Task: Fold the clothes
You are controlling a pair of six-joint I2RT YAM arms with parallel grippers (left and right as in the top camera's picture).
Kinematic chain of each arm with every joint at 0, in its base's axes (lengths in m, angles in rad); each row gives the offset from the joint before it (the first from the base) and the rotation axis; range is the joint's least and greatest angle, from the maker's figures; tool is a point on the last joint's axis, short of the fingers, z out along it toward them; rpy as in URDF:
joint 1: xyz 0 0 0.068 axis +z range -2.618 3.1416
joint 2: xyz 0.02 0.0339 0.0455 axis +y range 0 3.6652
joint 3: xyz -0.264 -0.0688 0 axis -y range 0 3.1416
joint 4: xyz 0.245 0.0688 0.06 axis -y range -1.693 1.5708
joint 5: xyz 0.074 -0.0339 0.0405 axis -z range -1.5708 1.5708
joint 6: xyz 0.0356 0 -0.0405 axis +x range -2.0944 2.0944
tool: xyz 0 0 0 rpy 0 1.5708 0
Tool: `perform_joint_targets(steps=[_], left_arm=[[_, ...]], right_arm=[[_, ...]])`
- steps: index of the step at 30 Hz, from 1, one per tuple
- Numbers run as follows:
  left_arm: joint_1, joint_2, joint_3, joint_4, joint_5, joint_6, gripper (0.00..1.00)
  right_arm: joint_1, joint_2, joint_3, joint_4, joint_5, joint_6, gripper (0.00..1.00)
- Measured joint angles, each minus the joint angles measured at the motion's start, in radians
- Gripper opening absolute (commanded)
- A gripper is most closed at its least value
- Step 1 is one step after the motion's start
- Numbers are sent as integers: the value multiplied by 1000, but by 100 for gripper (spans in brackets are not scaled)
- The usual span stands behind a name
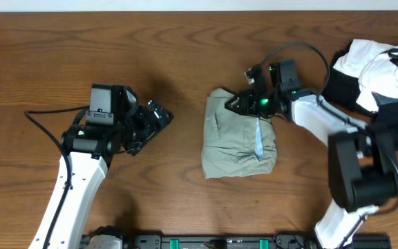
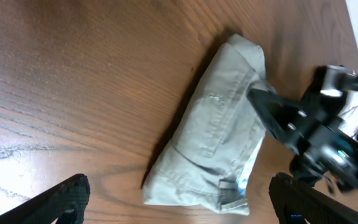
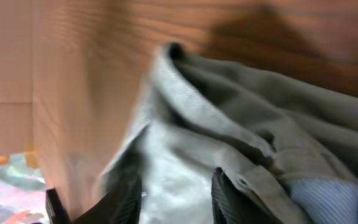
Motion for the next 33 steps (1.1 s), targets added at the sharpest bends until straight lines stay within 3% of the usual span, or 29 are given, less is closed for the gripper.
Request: perform_joint_targets(steps=[4,11,19,24,26,28,33], left_arm=[[0,0,0,-3,0,7,94],[0,0,0,-3,0,11,94],[0,0,0,-4,0,19,94],[0,0,0,-8,0,22,94],[0,0,0,-8,0,22,94],[0,0,0,-7,0,22,94],[0,0,0,-15,0,22,94]], right_arm=[[-50,85,0,6,-66,-13,25],[-74,78,5,-15,-117,-29,23],[-100,-220,2,-62,-179,2,28],[-71,-421,13,-285,-254,-24,24],[-41,-438,12,-382,-259,-62,16],[-3,-433,6,-440,-245,-84,15],[91,-425,-102,-346,-192,-100,18]])
